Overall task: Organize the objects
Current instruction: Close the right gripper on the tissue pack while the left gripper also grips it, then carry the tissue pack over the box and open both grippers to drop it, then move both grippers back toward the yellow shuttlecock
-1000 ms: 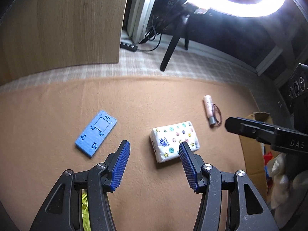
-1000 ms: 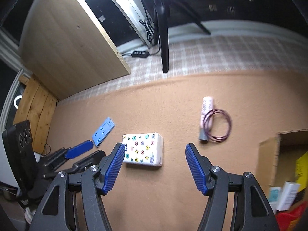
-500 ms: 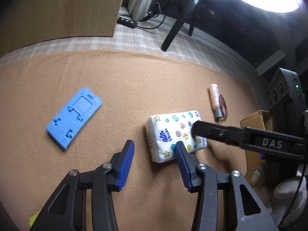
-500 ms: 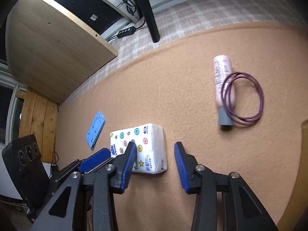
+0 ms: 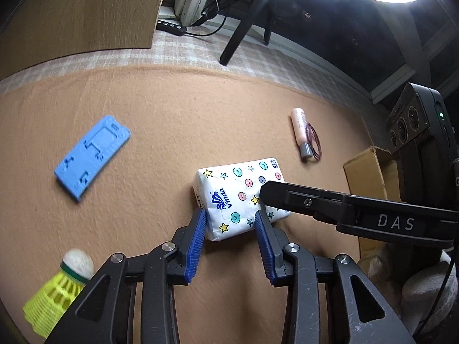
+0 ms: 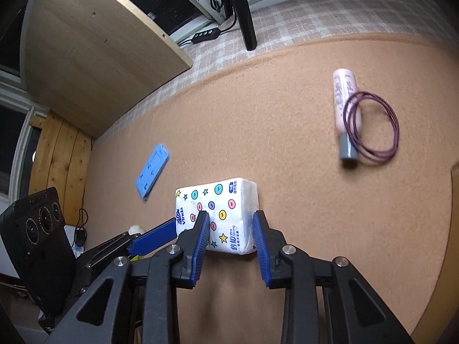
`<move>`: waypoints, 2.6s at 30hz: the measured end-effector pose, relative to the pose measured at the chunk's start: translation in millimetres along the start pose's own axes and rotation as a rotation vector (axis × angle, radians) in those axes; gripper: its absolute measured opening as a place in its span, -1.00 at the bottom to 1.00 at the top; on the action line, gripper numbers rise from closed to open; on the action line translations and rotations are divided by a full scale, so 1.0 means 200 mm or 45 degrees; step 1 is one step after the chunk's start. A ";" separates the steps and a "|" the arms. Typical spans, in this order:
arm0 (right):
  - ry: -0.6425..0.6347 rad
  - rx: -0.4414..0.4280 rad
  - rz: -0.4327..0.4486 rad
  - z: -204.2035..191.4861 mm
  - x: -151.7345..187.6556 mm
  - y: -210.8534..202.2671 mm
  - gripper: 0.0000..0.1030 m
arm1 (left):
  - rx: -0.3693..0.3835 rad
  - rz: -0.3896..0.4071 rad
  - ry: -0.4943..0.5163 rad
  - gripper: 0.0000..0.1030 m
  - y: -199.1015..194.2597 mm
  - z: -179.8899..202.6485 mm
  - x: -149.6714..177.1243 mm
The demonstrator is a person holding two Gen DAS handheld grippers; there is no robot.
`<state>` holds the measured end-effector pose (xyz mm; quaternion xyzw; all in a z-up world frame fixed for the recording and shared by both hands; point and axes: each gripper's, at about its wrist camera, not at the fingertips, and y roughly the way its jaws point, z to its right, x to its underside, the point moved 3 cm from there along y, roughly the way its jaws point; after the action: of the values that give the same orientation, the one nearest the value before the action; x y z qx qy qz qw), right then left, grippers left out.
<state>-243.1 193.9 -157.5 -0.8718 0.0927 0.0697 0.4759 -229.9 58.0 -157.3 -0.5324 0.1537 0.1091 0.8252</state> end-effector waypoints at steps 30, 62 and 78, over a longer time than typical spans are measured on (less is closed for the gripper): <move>-0.045 0.000 0.177 0.05 0.63 -0.46 -0.44 | 0.050 0.078 0.146 -0.26 -0.31 0.51 0.58; 0.147 0.189 0.511 0.74 0.56 -1.21 -0.44 | 0.223 0.102 0.510 -0.26 -0.03 1.55 0.38; 0.117 0.221 0.555 0.64 0.54 -1.22 -0.08 | 0.158 0.140 0.466 0.02 -0.17 1.32 0.36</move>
<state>-86.9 420.8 -49.1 -0.7894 0.3058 0.1229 0.5180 -114.4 286.2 -53.8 -0.4824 0.3364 0.0457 0.8075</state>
